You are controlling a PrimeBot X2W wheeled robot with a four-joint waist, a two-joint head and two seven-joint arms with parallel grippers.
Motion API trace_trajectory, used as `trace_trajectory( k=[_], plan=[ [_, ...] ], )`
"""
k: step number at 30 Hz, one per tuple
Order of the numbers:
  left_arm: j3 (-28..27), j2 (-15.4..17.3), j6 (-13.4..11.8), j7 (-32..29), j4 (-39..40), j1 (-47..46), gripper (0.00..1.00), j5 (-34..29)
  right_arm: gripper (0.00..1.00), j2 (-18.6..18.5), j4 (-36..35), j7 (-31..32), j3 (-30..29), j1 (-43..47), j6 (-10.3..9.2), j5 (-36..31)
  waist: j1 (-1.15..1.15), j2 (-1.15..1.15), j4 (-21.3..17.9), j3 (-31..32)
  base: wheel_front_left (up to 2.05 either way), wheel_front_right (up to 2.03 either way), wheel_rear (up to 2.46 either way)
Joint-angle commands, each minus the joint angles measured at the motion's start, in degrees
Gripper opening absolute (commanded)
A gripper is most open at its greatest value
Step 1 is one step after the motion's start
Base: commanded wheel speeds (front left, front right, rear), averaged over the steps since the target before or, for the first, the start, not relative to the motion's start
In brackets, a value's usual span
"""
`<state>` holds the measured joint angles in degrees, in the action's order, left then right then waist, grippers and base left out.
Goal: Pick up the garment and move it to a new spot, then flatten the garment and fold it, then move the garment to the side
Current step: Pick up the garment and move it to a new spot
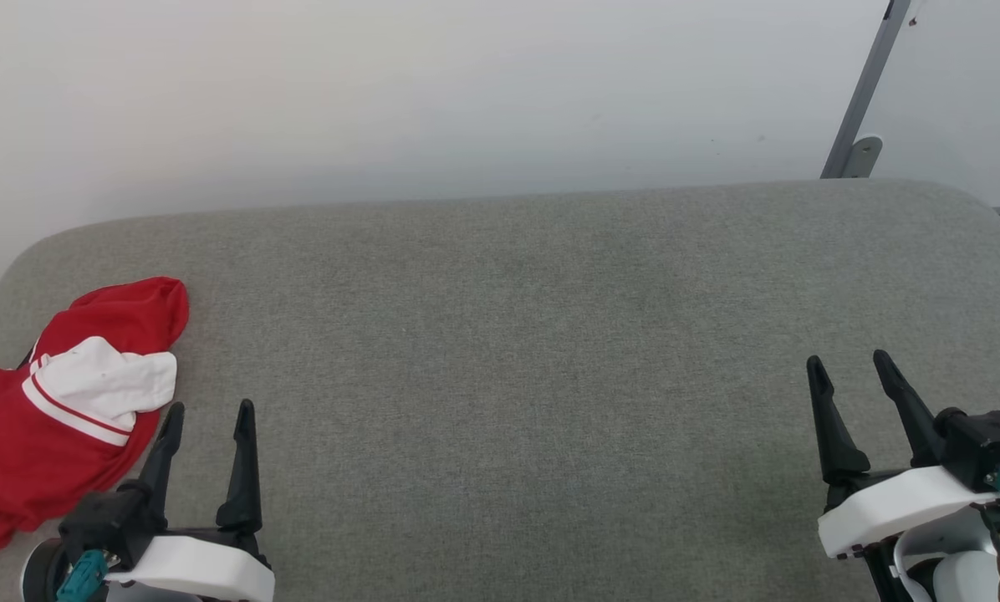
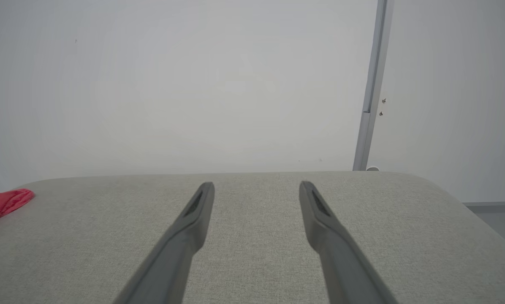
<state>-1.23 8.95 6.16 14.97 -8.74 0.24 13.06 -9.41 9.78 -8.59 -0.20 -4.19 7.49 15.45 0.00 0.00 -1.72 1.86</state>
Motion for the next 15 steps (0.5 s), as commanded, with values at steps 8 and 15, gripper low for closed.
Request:
trace_trajectory(
  k=[8,15],
  plan=[
    [-2.2,0.0,-1.1,0.3,-1.5,-1.0,1.00,1.7,1.00,0.1,-0.6,-0.3,0.2,0.4,0.00,0.2,0.00,0.00,2.8,0.5,0.00,0.00,0.00],
    [-3.7,0.5,-2.5,0.1,-1.9,-1.4,1.00,2.7,1.00,0.0,-0.9,0.5,0.8,0.9,0.00,0.6,0.00,0.00,8.8,1.5,0.00,0.00,0.00]
  ],
)
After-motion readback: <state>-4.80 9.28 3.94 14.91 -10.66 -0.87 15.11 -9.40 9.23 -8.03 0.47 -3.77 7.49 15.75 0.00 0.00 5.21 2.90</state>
